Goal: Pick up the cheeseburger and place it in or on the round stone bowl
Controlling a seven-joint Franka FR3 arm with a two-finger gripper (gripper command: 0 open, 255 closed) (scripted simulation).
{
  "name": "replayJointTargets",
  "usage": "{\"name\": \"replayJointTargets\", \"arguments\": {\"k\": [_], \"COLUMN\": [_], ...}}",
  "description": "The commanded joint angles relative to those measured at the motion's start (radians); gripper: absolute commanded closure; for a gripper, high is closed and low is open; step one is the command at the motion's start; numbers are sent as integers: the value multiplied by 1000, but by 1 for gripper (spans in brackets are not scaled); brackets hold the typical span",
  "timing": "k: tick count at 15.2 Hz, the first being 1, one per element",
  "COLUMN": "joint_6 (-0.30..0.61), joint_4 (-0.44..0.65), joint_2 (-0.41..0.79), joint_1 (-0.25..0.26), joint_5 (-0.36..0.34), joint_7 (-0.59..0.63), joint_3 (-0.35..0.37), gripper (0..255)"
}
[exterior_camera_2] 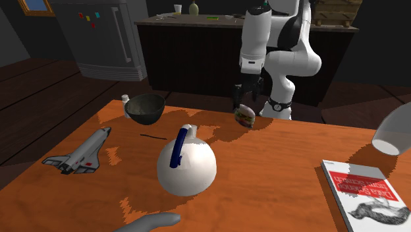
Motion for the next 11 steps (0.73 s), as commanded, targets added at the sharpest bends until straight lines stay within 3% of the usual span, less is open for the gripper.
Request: {"name": "replayJointTargets", "arguments": {"k": [1, 6, 11], "joint_6": [33, 131, 131], "joint_4": [-18, -65, -65], "joint_2": [16, 68, 68], "joint_1": [3, 4, 4], "joint_5": [-13, -35, -35], "joint_7": [-20, -19, -19], "joint_3": [-17, -50, -50], "gripper": [0, 0, 0]}}
